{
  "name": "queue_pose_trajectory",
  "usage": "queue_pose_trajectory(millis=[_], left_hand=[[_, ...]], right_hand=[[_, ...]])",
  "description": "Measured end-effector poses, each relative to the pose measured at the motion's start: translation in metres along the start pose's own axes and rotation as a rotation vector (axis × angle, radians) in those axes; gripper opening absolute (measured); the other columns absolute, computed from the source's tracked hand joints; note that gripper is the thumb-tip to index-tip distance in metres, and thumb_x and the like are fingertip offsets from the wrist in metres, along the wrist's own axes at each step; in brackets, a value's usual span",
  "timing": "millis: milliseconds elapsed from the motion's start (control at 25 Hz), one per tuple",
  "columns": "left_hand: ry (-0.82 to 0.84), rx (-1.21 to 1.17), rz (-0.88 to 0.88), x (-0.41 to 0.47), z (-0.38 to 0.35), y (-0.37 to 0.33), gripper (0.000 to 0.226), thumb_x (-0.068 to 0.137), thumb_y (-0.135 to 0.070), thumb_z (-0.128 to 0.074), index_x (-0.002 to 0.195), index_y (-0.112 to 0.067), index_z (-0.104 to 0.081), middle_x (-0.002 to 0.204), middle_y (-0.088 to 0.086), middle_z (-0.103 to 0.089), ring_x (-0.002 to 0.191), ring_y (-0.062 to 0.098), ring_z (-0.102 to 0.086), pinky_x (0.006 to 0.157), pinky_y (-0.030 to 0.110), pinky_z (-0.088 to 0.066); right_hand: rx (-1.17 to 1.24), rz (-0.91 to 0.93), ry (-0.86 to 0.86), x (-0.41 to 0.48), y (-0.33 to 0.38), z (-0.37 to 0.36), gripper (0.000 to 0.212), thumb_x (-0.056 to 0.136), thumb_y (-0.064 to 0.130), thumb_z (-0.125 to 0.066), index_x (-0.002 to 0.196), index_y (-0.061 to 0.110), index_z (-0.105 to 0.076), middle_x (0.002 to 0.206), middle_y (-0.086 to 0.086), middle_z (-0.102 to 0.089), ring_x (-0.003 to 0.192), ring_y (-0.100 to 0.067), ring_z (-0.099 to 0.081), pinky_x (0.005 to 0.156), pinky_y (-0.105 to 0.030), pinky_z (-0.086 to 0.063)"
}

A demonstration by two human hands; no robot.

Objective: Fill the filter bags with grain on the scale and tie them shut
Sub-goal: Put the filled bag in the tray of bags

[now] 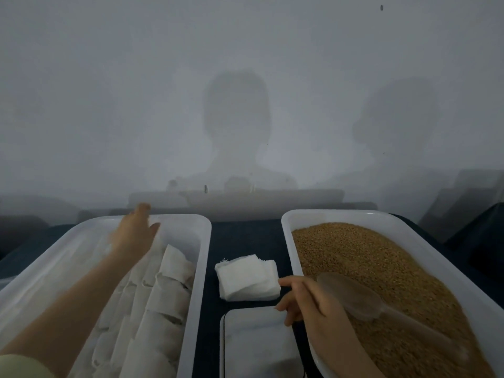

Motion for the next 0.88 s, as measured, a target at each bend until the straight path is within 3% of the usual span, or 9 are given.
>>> queue_pose_trajectory(millis=[80,120,240,320,400,480,600,720,880], left_hand=[[-0.040,0.021,-0.274,-0.024,0.001,-0.055,0.030,0.094,-0.019,-0.059,0.122,-0.007,-0.059,0.113,0.013,-0.065,0.105,0.033,-0.058,0.088,0.039,-0.045],[0.019,0.062,-0.396,-0.037,-0.006,-0.081,0.023,0.096,-0.022,-0.055,0.115,-0.011,-0.064,0.107,0.009,-0.067,0.099,0.028,-0.060,0.082,0.034,-0.044],[0.431,0.522,-0.672,-0.081,-0.055,-0.136,0.030,0.098,-0.038,-0.047,0.107,-0.014,-0.063,0.093,0.002,-0.063,0.086,0.021,-0.061,0.071,0.028,-0.036],[0.649,0.697,-0.559,-0.097,-0.082,-0.139,0.043,0.093,-0.050,-0.053,0.101,-0.009,-0.060,0.079,0.001,-0.053,0.080,0.019,-0.058,0.070,0.030,-0.038],[0.690,0.727,-0.482,-0.105,-0.098,-0.133,0.035,0.093,-0.039,-0.058,0.106,-0.006,-0.061,0.089,0.005,-0.055,0.091,0.024,-0.062,0.072,0.031,-0.041],[0.674,0.716,-0.462,-0.110,-0.106,-0.126,0.020,0.095,-0.017,-0.053,0.110,-0.005,-0.061,0.112,0.010,-0.061,0.102,0.027,-0.061,0.077,0.032,-0.042],[0.689,0.710,-0.423,-0.114,-0.106,-0.122,0.024,0.094,-0.003,-0.051,0.116,-0.004,-0.058,0.126,0.013,-0.056,0.111,0.029,-0.058,0.086,0.035,-0.045],[0.590,0.649,-0.403,-0.116,-0.100,-0.126,0.022,0.094,-0.002,-0.047,0.111,-0.004,-0.061,0.117,0.012,-0.061,0.104,0.028,-0.061,0.076,0.032,-0.042],[0.510,0.516,-0.325,-0.113,-0.090,-0.128,0.018,0.095,-0.009,-0.047,0.105,-0.007,-0.061,0.106,0.009,-0.065,0.093,0.024,-0.064,0.073,0.028,-0.045]], right_hand=[[0.024,0.032,-0.075,-0.002,0.000,0.003,0.023,0.094,0.027,-0.041,0.096,0.023,-0.064,0.074,-0.001,-0.070,0.057,-0.016,-0.063,0.057,-0.022,-0.051],[0.028,0.041,-0.111,-0.001,0.000,0.006,0.023,0.096,0.022,-0.042,0.094,0.023,-0.065,0.073,-0.002,-0.070,0.056,-0.017,-0.063,0.056,-0.020,-0.050],[0.038,0.029,-0.155,0.000,-0.004,0.010,0.025,0.098,0.019,-0.041,0.092,0.024,-0.065,0.070,-0.002,-0.070,0.053,-0.015,-0.061,0.053,-0.017,-0.047],[0.048,-0.003,-0.135,0.001,-0.006,0.009,0.026,0.099,0.018,-0.041,0.091,0.025,-0.064,0.069,-0.001,-0.069,0.052,-0.013,-0.061,0.053,-0.017,-0.046],[0.051,-0.013,-0.120,0.000,-0.008,0.007,0.025,0.099,0.018,-0.041,0.091,0.025,-0.064,0.069,-0.001,-0.069,0.052,-0.013,-0.061,0.055,-0.017,-0.046],[0.043,-0.006,-0.117,0.000,-0.007,0.008,0.025,0.099,0.018,-0.041,0.091,0.024,-0.064,0.069,0.001,-0.069,0.052,-0.011,-0.061,0.055,-0.017,-0.046],[0.022,-0.001,-0.113,-0.001,-0.007,0.009,0.024,0.099,0.018,-0.041,0.091,0.025,-0.063,0.070,0.002,-0.070,0.054,-0.010,-0.062,0.055,-0.016,-0.047],[0.001,0.006,-0.108,-0.001,-0.006,0.009,0.024,0.099,0.019,-0.041,0.092,0.026,-0.063,0.071,0.004,-0.070,0.056,-0.009,-0.062,0.057,-0.014,-0.048],[0.038,-0.007,-0.108,-0.002,-0.006,0.009,0.024,0.099,0.018,-0.041,0.092,0.022,-0.064,0.069,0.001,-0.070,0.055,-0.009,-0.061,0.056,-0.013,-0.046]])
Point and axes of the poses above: each hand's wrist, its own x-axis towards the middle knuckle, its own z-axis out of the back of the hand, y = z × x, the point moved 3 cm from there along x, towards the middle knuckle
